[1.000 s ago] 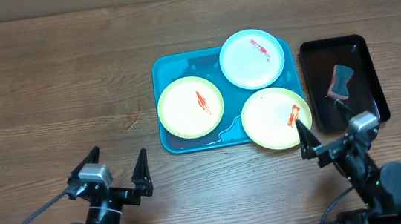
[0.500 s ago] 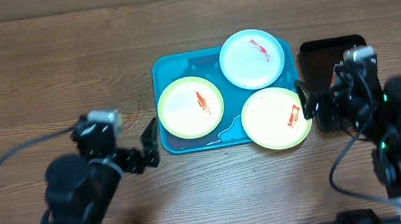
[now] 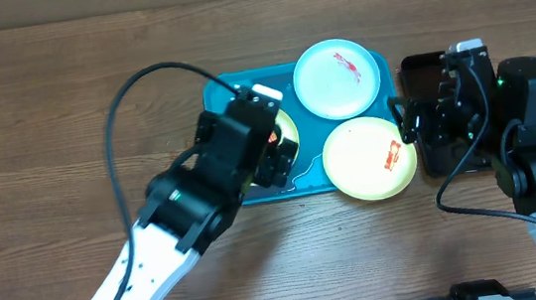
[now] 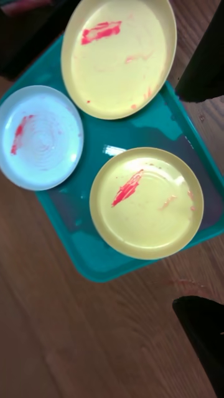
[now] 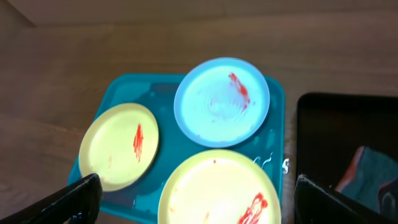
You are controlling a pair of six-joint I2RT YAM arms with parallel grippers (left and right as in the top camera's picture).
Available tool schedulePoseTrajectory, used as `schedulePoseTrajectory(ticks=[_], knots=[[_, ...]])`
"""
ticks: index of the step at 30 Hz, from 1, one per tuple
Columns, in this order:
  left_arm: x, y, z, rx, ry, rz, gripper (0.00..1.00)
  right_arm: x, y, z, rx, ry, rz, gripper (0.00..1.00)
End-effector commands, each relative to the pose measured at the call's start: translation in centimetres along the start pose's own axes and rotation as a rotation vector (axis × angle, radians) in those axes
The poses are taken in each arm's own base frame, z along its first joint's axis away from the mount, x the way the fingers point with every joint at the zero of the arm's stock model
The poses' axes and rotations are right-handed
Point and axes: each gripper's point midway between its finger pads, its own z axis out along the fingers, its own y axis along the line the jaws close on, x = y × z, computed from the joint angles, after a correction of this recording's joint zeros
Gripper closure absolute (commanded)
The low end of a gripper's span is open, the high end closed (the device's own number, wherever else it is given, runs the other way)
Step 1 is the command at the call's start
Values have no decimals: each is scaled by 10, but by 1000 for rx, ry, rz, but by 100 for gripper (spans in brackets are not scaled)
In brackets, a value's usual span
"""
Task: Clean dirty plates on tray and stack at the side
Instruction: 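Reach left gripper to the left yellow plate rim, right gripper to sponge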
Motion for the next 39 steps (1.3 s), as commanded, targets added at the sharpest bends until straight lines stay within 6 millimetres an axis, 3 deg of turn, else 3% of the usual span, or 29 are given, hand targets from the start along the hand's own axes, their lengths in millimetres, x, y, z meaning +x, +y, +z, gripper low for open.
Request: schedulePoseTrajectory(ticks=[1,6,14,16,19,23,25,32,39], knots=[[-2,-26,5,128,28,17,0,-5,14,-7,-55,-4,-7,0],[5,-43,23,195,78,14,0,6,11,-8,-48,40,30,0],[-3,-50,31,229,59,5,0,16,-51,7,213,90,342,13],[-6,-41,33,188,53,-50,0,18,-67,14,258,122,408,16],[2,-2,39,13,82,-305,5,17,-95,21,348,159,502,18],[30,47,39,-187,155,-599,26,11,-132,28,457,199,572,21],[43,63,41,-239,197,-685,29,13,-149,36,489,218,594,21],[86,82,68,-353,372,-770,36,37,-175,61,518,300,642,22],[118,80,107,-429,497,-808,62,37,-183,69,523,302,611,24]])
